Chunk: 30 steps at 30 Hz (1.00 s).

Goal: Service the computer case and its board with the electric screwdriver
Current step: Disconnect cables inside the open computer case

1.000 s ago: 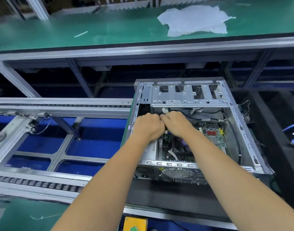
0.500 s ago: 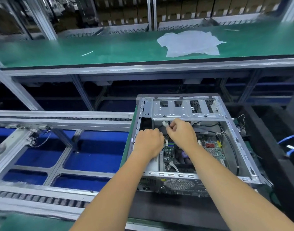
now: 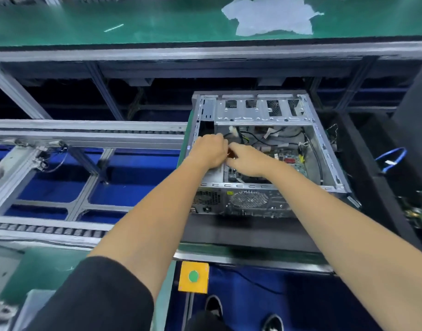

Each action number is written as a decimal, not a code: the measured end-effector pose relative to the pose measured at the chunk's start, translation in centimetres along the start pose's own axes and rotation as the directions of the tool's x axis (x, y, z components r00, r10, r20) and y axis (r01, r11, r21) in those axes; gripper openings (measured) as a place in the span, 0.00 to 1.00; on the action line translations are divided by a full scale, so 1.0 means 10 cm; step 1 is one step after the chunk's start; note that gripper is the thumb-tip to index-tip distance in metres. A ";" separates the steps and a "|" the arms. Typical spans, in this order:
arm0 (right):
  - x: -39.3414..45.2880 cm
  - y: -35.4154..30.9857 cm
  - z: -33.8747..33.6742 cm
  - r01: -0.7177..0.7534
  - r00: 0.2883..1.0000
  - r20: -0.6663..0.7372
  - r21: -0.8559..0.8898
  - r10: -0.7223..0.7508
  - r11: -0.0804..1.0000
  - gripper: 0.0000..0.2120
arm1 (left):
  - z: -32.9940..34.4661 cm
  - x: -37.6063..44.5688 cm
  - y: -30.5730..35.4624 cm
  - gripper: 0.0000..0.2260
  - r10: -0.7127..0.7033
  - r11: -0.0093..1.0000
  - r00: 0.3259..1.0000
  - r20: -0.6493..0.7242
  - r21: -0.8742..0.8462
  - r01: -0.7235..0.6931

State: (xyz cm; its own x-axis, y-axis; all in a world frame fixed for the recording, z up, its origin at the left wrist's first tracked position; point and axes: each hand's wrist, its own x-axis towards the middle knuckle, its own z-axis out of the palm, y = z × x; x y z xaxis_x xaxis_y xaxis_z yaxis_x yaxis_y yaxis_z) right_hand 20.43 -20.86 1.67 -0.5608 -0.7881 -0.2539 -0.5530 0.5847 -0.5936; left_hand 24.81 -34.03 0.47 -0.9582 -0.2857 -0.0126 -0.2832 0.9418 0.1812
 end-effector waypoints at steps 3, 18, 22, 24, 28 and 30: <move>-0.14 0.03 -0.01 -0.026 0.990 0.144 0.124 0.008 0.992 0.26 | -0.02 0.00 -0.02 0.17 -0.025 0.999 0.998 0.055 -0.045 0.028; -0.31 0.13 0.15 0.094 0.979 0.199 -0.230 -0.048 0.969 0.51 | -0.22 0.27 0.02 0.13 -0.053 0.995 0.905 0.422 -0.049 0.081; -0.30 0.12 0.15 0.119 0.985 0.155 -0.270 -0.079 0.955 0.51 | -0.21 0.29 0.03 0.13 -0.041 0.995 0.910 0.412 -0.067 0.075; -0.30 0.12 0.15 0.116 0.986 0.149 -0.286 -0.075 0.951 0.52 | -0.20 0.28 0.03 0.14 -0.033 0.995 0.917 0.398 -0.070 0.066; -0.33 0.09 0.15 0.100 0.990 0.130 -0.304 -0.062 0.947 0.52 | -0.22 0.25 0.05 0.14 -0.026 0.998 0.917 0.399 -0.040 0.046; -0.38 0.08 0.15 0.090 0.992 0.108 -0.328 -0.057 0.940 0.51 | -0.22 0.25 0.07 0.14 -0.028 0.999 0.910 0.414 -0.015 0.038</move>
State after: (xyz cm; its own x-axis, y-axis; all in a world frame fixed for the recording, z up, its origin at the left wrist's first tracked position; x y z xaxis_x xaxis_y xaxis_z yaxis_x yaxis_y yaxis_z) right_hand 23.02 -17.66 1.02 -0.4583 -0.8365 -0.3004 -0.7726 0.5420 -0.3306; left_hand 22.28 -34.53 2.69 -0.8806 -0.2131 -0.4232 -0.3185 0.9275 0.1958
